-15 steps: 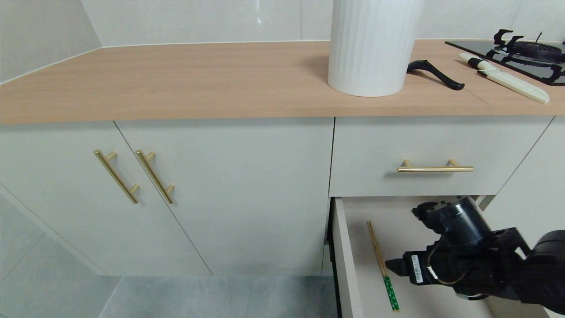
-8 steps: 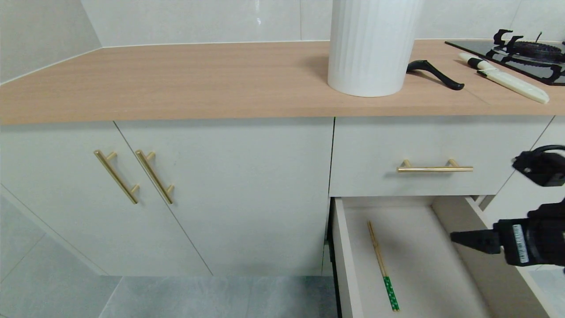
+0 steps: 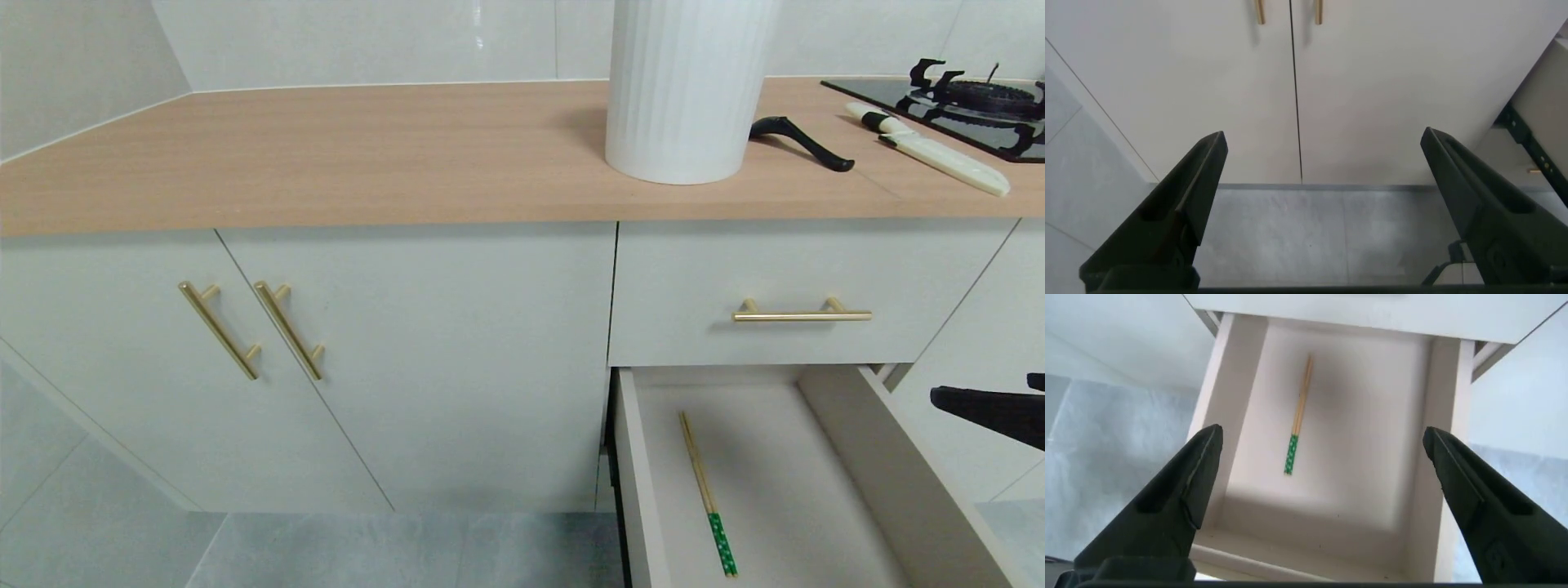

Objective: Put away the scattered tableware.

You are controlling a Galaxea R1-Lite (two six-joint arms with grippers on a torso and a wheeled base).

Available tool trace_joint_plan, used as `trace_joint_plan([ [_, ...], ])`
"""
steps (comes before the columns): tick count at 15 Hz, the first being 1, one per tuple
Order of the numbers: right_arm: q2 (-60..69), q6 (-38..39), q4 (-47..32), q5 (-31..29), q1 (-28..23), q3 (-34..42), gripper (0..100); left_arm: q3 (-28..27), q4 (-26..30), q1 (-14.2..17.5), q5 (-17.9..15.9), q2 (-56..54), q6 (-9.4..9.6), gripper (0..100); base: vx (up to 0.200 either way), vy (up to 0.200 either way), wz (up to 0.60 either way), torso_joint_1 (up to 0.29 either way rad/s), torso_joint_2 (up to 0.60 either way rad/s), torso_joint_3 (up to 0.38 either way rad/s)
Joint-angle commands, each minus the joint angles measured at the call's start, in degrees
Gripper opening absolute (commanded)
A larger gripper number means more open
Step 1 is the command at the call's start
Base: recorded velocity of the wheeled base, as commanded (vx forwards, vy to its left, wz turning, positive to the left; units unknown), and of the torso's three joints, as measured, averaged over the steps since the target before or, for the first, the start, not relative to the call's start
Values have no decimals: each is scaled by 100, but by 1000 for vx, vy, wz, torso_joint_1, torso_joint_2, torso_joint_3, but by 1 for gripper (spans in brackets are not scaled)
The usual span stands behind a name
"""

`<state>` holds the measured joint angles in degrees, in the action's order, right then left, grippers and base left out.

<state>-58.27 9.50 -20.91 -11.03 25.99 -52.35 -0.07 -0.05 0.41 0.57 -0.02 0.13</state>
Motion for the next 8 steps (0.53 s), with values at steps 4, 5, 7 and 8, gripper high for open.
trace_joint_plan([
  [4, 70, -44, 96, -4, 3, 111, 100, -1, -4, 2, 4, 2, 4, 100, 0, 0, 0, 145, -200, -231],
  [5, 70, -53, 140, -4, 3, 137, 100, -1, -4, 2, 4, 2, 4, 100, 0, 0, 0, 207, -515, -266],
  [7, 53, -80, 183, 5, 3, 207, 100, -1, -4, 2, 4, 2, 4, 100, 0, 0, 0, 151, -659, -241],
  [8, 26, -80, 183, 40, 3, 234, 100, -1, -4, 2, 4, 2, 4, 100, 0, 0, 0, 32, -559, -261],
])
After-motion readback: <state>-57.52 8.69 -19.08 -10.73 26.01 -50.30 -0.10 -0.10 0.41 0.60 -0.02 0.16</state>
